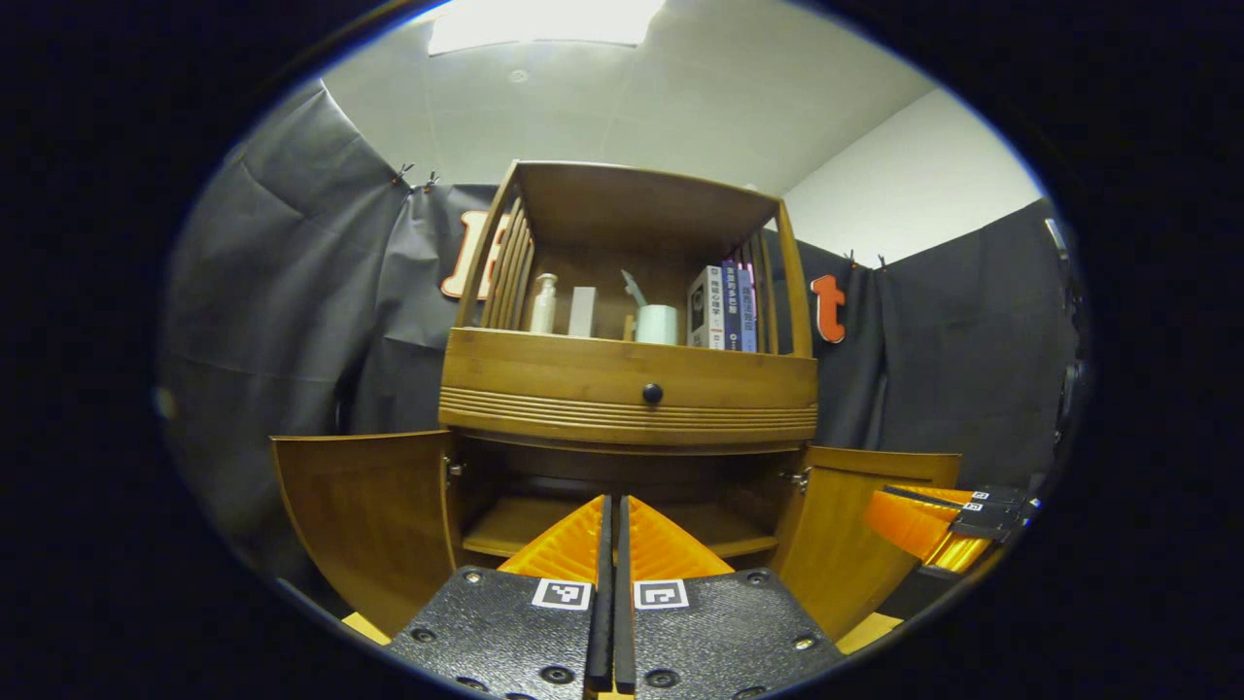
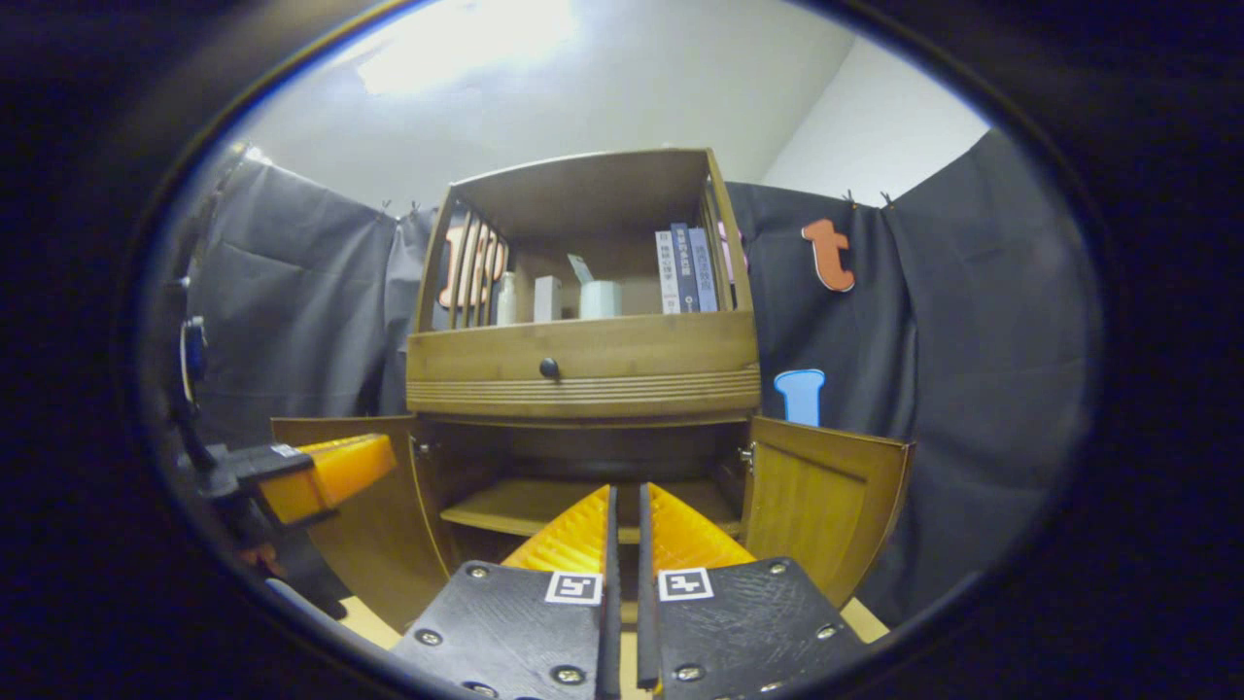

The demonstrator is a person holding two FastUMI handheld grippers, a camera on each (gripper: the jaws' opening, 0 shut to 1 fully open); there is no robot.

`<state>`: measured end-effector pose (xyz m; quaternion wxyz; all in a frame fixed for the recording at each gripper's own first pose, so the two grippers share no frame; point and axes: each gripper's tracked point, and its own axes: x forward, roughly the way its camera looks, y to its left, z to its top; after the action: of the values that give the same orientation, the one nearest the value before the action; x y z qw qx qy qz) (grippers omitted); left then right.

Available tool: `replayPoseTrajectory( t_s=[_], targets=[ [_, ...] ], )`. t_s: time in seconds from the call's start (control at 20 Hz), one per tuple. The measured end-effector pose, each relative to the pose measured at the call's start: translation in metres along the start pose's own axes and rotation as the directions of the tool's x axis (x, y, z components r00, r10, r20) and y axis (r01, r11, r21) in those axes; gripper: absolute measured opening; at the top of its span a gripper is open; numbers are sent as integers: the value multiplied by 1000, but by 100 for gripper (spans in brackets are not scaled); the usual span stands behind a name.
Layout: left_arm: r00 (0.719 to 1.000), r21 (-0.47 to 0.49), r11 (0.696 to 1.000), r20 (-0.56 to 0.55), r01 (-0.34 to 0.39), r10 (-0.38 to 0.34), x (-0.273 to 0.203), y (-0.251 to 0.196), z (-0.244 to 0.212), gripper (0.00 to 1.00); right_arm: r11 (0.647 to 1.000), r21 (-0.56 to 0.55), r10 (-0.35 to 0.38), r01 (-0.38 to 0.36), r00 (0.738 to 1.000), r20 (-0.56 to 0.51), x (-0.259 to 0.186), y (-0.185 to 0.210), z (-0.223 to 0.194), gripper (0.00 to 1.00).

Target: Open the right door of the double-door shoe cabinet with the right hand, and open the left door with the left hand.

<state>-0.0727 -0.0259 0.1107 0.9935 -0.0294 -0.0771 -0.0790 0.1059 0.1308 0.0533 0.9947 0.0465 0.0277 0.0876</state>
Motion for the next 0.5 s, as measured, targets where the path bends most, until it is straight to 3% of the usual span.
replayPoseTrajectory(
  t_s=[0.1, 0.15, 0.25, 0.3, 0.35, 0.4, 0.45, 0.5],
  targets=[
    [1000, -2, 1000, 11, 27, -27, 1, -15, 4, 0, 1000, -16, -20, 20, 1000, 18, 0, -5, 4, 7],
    [999, -4, 999, 7, 50, -50, 3, -22, 2, 10, 999, -28, -34, 34, 999, 22, 0, -9, 4, 7],
    [997, -4, 997, -8, 82, -82, 7, -34, -5, 19, 999, -28, -42, 42, 999, 14, -4, -11, 2, 7],
    [996, -8, 996, -12, 94, -94, 8, -37, -6, 2, 999, -22, -47, 47, 999, 5, -1, -12, -2, 10],
    [994, -13, 994, -19, 105, -105, 9, -42, -9, 2, 998, -15, -56, 56, 998, -6, -2, -13, -3, 20],
    [991, -23, 992, -27, 127, -128, 11, -49, -12, 19, 999, -7, -53, 53, 999, -10, -1, -13, -5, 20],
    [989, -28, 990, -39, 139, -140, 13, -55, -16, 19, 998, -2, -62, 62, 998, -12, -1, -13, -6, 30],
    [988, -30, 989, -48, 144, -146, 15, -57, -19, 20, 998, 2, -61, 61, 998, -6, -1, -14, -6, 20]
  ],
)
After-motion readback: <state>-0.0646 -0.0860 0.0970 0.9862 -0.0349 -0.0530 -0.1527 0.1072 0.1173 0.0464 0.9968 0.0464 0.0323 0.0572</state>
